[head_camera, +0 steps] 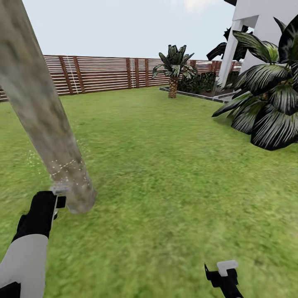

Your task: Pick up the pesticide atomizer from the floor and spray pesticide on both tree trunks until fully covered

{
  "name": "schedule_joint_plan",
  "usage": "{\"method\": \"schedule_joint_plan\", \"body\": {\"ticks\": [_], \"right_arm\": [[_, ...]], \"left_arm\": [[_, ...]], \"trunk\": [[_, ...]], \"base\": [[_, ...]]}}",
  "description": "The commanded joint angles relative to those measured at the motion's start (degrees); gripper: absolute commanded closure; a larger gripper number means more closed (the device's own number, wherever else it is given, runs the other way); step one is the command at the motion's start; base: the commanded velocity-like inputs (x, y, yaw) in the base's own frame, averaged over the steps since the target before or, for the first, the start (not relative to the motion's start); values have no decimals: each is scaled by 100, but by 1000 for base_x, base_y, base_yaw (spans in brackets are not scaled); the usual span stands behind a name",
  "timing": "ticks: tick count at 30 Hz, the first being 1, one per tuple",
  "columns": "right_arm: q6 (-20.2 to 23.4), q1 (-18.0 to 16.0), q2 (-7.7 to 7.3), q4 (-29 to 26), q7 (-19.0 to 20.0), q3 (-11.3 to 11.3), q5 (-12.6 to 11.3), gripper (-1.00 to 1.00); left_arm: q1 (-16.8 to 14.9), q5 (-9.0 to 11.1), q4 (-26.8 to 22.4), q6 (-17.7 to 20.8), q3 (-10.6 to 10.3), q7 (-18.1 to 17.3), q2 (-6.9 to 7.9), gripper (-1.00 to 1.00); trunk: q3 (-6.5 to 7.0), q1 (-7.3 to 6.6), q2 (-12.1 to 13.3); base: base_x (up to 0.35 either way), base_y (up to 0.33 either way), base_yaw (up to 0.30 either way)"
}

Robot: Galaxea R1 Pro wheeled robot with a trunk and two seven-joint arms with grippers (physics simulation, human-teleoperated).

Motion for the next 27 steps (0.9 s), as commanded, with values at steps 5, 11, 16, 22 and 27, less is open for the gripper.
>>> {"method": "schedule_joint_plan", "body": {"ticks": [5, 11, 16, 22, 27], "right_arm": [[-17, -4, 22, -3, 3, 155, 144, -100], [143, -9, 285, -846, 1188, 1102, 1134, -100], [905, -332, 265, -1382, 3298, 1143, 1314, -100], [1024, -833, 249, -1853, 4573, 1150, 1321, -100], [1026, -847, 297, -1891, 4651, 1182, 1312, -100]], "left_arm": [[770, -58, 158, -1076, 15, -560, 35, 100], [1346, -136, 1334, -3493, -58, -2360, 610, 100], [1377, -559, 1698, -4881, -92, -4192, 923, 100], [1370, -1258, 1655, -5196, -690, -5196, 723, 100], [1369, -1286, 1641, -5189, -1121, -5213, 617, 100]], "trunk": [[-4, -5, -2], [-4, -5, -2], [-4, -5, -2], [-4, -5, -2], [-4, -5, -2]], "base": [[-344, 0, 1], [-346, 0, 0], [-346, 0, 0], [-179, 0, 0], [-6, 0, 0]]}}
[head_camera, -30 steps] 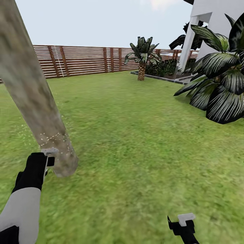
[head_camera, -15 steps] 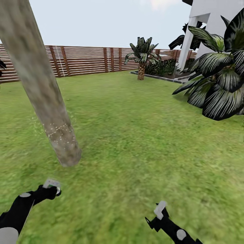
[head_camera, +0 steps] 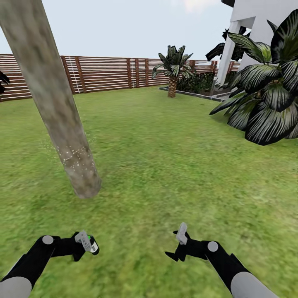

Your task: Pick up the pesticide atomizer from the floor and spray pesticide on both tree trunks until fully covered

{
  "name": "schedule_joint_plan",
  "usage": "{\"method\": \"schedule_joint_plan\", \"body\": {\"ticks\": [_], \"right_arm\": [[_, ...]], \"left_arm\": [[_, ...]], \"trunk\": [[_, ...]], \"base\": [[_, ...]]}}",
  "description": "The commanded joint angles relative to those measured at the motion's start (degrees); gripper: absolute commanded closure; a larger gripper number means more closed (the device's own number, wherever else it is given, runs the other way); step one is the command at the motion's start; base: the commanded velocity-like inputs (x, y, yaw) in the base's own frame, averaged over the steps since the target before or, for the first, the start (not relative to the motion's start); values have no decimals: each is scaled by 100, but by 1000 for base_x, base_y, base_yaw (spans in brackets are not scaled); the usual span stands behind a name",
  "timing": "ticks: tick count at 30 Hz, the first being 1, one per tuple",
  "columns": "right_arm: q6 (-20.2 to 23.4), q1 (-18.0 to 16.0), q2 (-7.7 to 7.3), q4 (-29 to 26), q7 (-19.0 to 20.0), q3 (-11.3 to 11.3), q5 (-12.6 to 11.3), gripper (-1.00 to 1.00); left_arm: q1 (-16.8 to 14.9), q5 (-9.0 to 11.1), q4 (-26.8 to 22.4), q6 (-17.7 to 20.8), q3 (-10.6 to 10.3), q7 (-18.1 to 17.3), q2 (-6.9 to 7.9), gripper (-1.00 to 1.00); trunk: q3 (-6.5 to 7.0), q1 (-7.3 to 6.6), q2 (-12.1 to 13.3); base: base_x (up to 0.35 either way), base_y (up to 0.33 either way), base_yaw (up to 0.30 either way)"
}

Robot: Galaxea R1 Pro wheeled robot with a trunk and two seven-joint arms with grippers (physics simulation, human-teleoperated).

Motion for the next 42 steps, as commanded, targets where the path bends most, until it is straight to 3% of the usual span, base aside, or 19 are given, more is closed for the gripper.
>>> {"method": "schedule_joint_plan", "body": {"ticks": [1, 2, 3, 6, 8, 9, 10, 11, 12, 13, 14, 20, 23, 25, 28, 32, 36, 42], "right_arm": [[-38, -3, 5, -10, 79, 14, 56, -100], [-38, -3, 10, -14, 161, 15, 56, -100], [-44, -3, 16, -24, 238, 16, 56, 100], [-36, -4, 49, -200, 356, 19, 51, 100], [-41, -3, 140, -271, 383, 32, 60, 100], [-45, -3, 205, -289, 394, 164, 103, 100], [-52, -3, 314, -304, 399, 515, 126, 100], [-54, -3, 417, -308, 400, 662, 131, 100], [-54, -3, 471, -309, 400, 715, 133, 100], [-55, -4, 558, -349, 461, 761, 134, 100], [-55, -3, 607, -382, 603, 769, 139, 100], [-47, -4, 646, -622, 800, 773, 136, 100], [-46, -3, 646, -637, 804, 774, 141, 100], [-46, -5, 647, -644, 805, 774, 143, 100], [-46, -4, 647, -645, 805, 774, 150, 100], [-46, -3, 646, -645, 805, 774, 152, 100], [-46, -3, 644, -645, 805, 774, 152, 100], [-49, -3, 643, -645, 805, 774, 152, 100]], "left_arm": [[-4, -57, -7, -31, 4, -22, -53, 100], [-7, -62, -7, -34, -3, -18, -79, 100], [-10, -65, -7, -35, -8, -15, -106, 100], [-31, -77, -7, -23, -129, -11, -176, 100], [-29, -79, 20, 1, -470, 3, -195, 100], [-25, -77, 31, 11, -684, 83, -225, 100], [-28, -85, 42, 8, -808, 213, -346, 100], [-34, -87, 46, 7, -896, 247, -408, 100], [-36, -88, 50, 7, -996, 259, -453, 100], [-38, -85, 54, 12, -1236, 278, -545, 100], [-38, -82, 54, 14, -1299, 317, -604, 100], [-40, -81, 9, 11, -1677, 389, -875, 100], [-39, -80, -4, 1, -1761, 386, -1002, 100], [-38, -70, -7, 6, -2108, 385, -1039, 100], [-33, -73, -2, 0, -2174, 385, -1151, 100], [-35, -79, 2, 13, -2457, 399, -1286, 100], [-30, -81, 2, 7, -2508, 402, -1471, 100], [-32, -81, -6, 7, -2513, 402, -1576, 100]], "trunk": [[-5, -1, -2], [-5, -1, -2], [-5, -1, -2], [-5, -1, -2], [-5, -1, -2], [-5, -1, -2], [-5, -1, -2], [-5, -1, -2], [-5, -1, -2], [-5, -1, -2], [-5, -1, -2], [-5, -1, -2], [-5, -1, -2], [-5, -1, -2], [-5, -1, -2], [-5, -1, -2], [-5, -1, -2], [-5, -1, -2]], "base": [[0, 0, 0], [0, 0, 0], [0, 0, 0], [0, 0, 0], [0, 0, 0], [0, 0, 0], [0, 0, 0], [0, 0, 0], [0, 0, 0], [0, 0, 0], [0, 0, 0], [0, 0, 0], [0, 0, 0], [0, 0, 0], [0, 0, 0], [0, 0, 0], [0, 0, 0], [0, 0, 0]]}}
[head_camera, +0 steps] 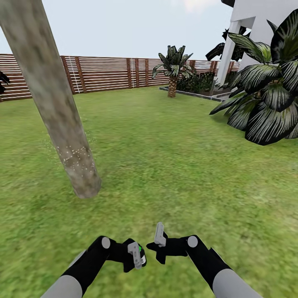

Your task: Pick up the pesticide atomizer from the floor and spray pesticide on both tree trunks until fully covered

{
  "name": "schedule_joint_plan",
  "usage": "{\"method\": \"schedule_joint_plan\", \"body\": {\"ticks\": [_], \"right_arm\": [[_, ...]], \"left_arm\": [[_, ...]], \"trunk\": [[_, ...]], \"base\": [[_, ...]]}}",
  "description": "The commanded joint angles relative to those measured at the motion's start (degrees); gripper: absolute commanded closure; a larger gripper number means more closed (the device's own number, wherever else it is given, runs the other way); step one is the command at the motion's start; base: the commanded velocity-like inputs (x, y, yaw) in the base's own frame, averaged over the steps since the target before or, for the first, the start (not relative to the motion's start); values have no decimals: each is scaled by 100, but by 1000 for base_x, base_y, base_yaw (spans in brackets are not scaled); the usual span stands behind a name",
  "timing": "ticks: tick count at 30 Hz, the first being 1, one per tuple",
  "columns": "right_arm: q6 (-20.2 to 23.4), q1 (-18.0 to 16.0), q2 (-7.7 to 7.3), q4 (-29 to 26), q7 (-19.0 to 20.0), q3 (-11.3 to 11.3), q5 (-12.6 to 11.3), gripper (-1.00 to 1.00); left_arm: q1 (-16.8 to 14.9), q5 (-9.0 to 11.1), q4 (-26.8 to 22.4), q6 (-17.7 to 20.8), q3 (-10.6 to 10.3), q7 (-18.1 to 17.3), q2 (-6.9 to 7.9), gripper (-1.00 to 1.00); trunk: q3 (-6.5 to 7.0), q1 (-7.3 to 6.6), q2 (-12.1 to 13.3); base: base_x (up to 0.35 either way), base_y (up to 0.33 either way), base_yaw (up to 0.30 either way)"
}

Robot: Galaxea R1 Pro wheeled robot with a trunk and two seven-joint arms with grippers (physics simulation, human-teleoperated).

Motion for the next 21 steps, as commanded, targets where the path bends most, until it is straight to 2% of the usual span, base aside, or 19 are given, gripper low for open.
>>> {"method": "schedule_joint_plan", "body": {"ticks": [1, 6, 11, 16, 21], "right_arm": [[-32, -2, -1, -6, 2, -6, 52, 100], [-35, -3, -1, -6, 2, -6, 52, 100], [-38, -2, 1, -6, 2, -6, 52, 100], [-38, -2, -2, -6, 2, -6, 52, 100], [-38, -2, -3, -6, -4, -6, 53, 100]], "left_arm": [[-2, -43, -8, -24, 4, -13, -11, 100], [-4, -43, -8, -20, 4, 4, -64, 100], [0, -20, -8, -23, 11, 280, -100, 100], [1, -16, 0, -32, 13, 269, -101, 100], [1, -9, 8, -12, -233, 288, -134, 100]], "trunk": [[-5, -1, -2], [-5, -1, -2], [-5, -1, -2], [-5, -1, -2], [-5, -1, -2]], "base": [[0, 0, 0], [0, 0, 0], [0, 0, 0], [0, 0, 0], [0, 0, 0]]}}
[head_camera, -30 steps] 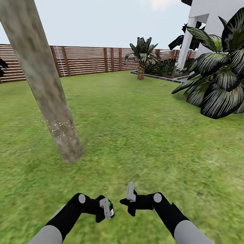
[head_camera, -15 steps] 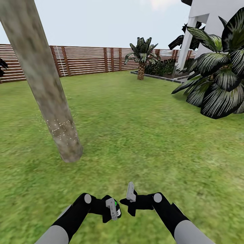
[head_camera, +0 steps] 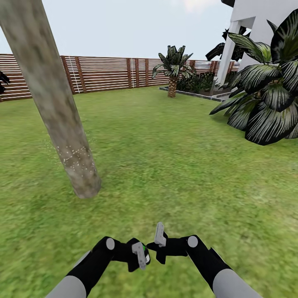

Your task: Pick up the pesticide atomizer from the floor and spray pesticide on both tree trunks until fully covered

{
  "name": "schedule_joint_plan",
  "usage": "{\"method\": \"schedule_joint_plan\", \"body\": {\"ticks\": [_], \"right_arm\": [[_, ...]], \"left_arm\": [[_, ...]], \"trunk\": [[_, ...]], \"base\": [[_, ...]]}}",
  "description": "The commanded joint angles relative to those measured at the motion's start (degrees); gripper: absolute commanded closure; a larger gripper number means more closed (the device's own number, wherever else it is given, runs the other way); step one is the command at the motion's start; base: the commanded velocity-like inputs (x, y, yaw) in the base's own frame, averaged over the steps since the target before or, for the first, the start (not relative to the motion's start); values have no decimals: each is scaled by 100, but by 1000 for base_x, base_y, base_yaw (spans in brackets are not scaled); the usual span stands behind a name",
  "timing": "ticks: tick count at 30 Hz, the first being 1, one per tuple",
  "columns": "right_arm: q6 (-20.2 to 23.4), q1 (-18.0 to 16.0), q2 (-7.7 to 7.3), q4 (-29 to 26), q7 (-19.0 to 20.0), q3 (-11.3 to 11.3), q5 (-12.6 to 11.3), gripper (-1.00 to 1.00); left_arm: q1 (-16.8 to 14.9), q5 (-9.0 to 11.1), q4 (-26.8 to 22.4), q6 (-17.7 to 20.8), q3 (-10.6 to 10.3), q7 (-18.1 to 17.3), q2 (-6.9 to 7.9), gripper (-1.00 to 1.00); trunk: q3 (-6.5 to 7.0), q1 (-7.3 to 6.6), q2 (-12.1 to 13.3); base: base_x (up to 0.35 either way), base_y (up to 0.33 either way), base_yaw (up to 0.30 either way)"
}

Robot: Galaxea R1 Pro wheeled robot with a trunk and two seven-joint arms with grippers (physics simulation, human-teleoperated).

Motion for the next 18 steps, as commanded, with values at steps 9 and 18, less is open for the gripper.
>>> {"method": "schedule_joint_plan", "body": {"ticks": [9, 18], "right_arm": [[-32, -2, 3, -6, 1, -8, 53, 100], [-32, -2, 1, 2, 0, -15, 60, 100]], "left_arm": [[-4, -13, -11, -24, -23, -10, -4, 100], [5, -60, 59, -28, 19, -4, 287, 100]], "trunk": [[-5, -1, -2], [-5, -1, -2]], "base": [[0, 0, 0], [0, 0, 0]]}}
